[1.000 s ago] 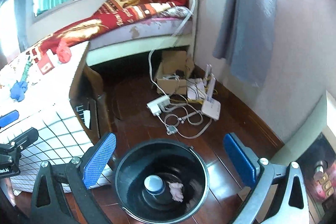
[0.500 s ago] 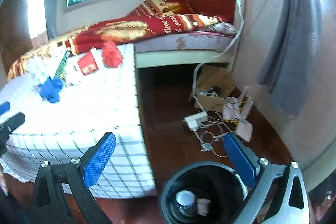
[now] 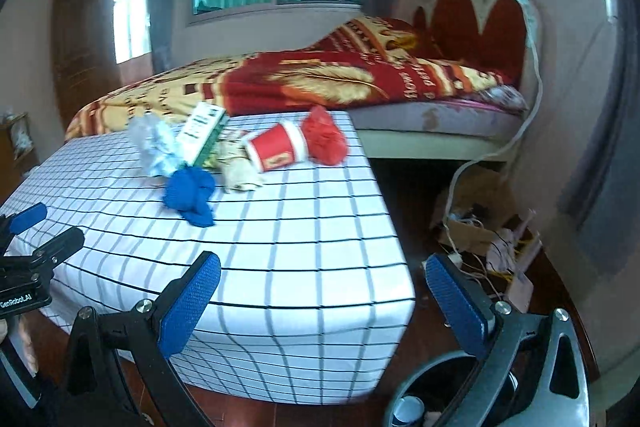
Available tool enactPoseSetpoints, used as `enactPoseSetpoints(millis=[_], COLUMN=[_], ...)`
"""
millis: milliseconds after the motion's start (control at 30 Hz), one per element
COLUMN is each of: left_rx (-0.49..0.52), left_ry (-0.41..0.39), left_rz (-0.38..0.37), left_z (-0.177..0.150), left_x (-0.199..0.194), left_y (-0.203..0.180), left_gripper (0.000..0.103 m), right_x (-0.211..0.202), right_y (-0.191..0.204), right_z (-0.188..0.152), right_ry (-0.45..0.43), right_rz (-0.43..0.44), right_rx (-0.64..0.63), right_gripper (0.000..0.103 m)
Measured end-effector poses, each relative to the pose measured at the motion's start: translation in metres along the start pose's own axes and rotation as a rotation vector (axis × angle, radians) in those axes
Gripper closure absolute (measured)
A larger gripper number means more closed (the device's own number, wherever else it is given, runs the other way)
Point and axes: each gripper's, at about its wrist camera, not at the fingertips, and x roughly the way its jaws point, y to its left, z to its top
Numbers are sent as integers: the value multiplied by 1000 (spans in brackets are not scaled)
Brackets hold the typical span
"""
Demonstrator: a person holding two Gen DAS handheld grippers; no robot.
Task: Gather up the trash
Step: 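Grasp the clear plastic bag with the left tool while the right tool grasps the blue cloth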
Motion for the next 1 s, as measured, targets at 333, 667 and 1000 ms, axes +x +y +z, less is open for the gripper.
enactPoseSetpoints(millis=[333, 667, 1000], left_rx=[-46, -79, -109], left_ry=[6, 57, 98], left_rz=[31, 28, 3], left_z=[-2, 1, 8], left_x=[3, 43, 80], left_y=[39, 65, 74], left_gripper=[4, 12, 16], right_x=[20, 112, 200], right_y=[52, 120, 147], right_z=[20, 44, 51], right_ry=[-14, 77, 233], right_rz=[106, 229, 302], right_rx=[-70, -169, -173], right_gripper=[0, 9, 53])
